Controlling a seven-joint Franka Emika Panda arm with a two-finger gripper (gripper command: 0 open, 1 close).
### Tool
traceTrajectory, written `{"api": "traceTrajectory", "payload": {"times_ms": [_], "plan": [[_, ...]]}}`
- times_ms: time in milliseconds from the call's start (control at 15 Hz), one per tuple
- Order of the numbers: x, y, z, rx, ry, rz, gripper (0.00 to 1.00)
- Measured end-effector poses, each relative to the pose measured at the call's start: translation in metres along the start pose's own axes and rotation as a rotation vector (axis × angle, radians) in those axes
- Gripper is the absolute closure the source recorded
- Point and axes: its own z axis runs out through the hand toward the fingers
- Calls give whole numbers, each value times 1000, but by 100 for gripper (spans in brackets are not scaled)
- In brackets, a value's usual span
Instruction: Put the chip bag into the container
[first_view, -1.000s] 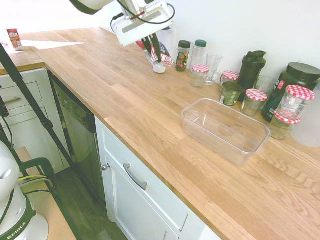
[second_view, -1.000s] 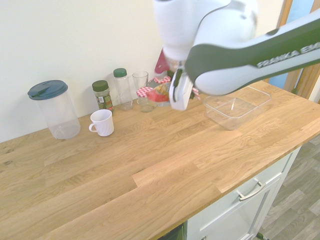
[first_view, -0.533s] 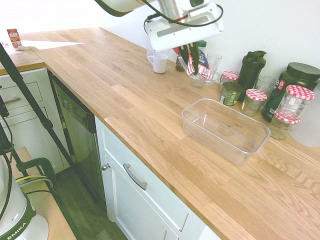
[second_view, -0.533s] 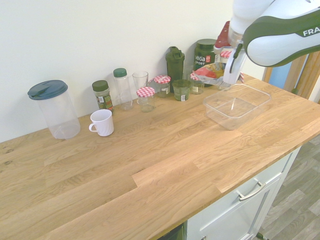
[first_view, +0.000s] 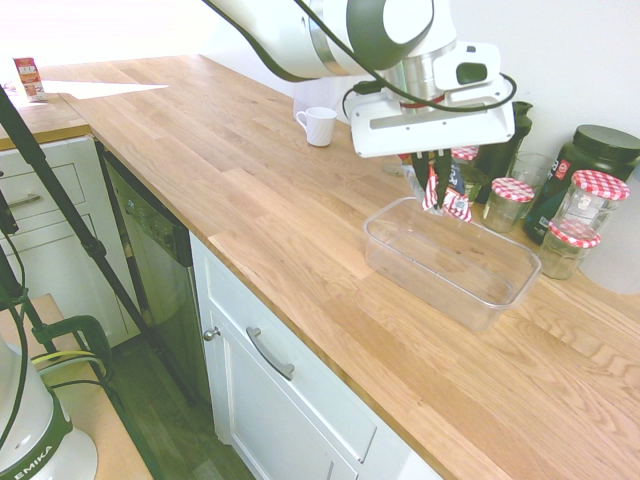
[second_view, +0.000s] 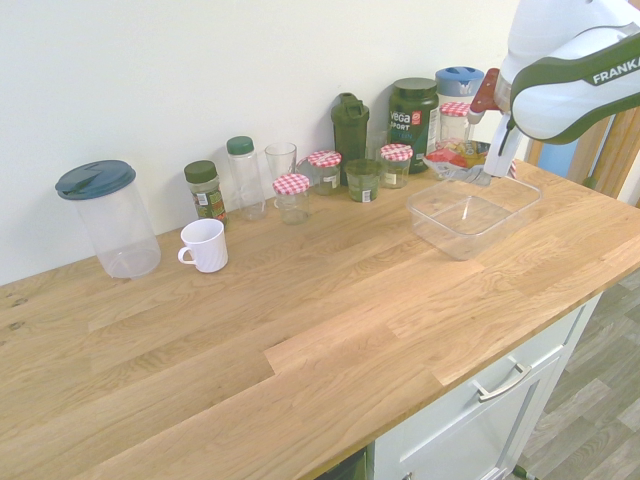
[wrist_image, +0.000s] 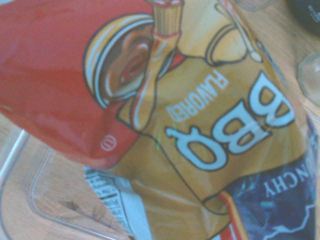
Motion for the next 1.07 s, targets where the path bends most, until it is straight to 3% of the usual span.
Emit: {"api": "traceTrajectory", "payload": {"times_ms": [1067], "plan": [[25,1,98,-44,-98,-24,100]]}}
